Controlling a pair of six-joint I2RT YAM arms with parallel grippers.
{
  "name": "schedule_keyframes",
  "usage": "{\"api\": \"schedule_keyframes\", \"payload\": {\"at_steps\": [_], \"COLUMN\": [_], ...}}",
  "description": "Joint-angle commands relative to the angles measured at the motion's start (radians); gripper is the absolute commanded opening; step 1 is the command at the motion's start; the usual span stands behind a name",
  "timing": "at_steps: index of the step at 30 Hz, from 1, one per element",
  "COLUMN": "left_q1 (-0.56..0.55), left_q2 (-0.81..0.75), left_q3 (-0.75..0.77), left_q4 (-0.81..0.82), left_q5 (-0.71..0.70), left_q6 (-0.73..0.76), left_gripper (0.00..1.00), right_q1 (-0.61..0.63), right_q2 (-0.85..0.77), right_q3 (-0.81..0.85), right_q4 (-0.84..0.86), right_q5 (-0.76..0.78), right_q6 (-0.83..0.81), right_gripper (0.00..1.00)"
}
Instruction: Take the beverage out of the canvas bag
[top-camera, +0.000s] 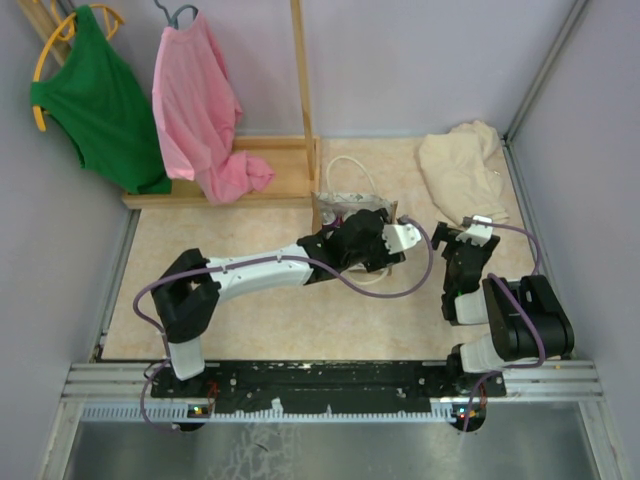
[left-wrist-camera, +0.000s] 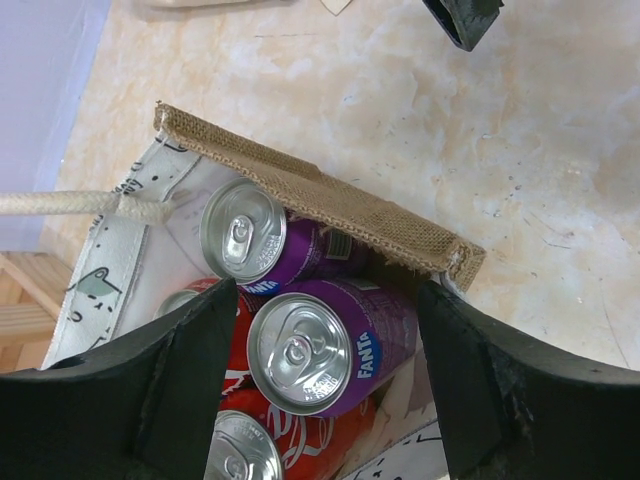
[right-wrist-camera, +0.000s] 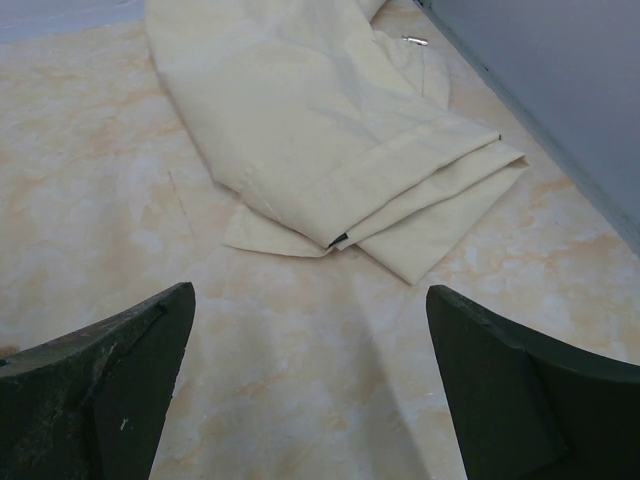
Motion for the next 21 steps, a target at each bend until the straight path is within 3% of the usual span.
{"api": "schedule_keyframes", "payload": {"at_steps": [1,7,13,21], "left_q1": [-0.025,-0.003,0.076,0.087], "left_q2": [0.006,-0.011,-0.072,-0.018], "left_q3": [-0.015,-0.036,-0.071,-0.009], "left_q4": [0.032,0.017,0.004,-0.081], "left_q5": [-0.022,-0.099,-0.014,-0.014], "left_q6": [0.023,0.002,-0.084,-0.143], "left_gripper": [0.79,0.83,0.84,0.85], "right_q1": [0.009,0.009,0.009,0.009], "right_q2": [0.002,0.003,0.002,0.002], "right_q3": [0.014,0.014,0.014,0.014], "right_q4": [0.043,0.043,0.043,0.044], "right_q5": [0.02,0.02,0.02,0.02], "right_q6": [-0.011,-0.011,-0.011,-0.011], "right_gripper": [0.99,0.99,0.99,0.99]}}
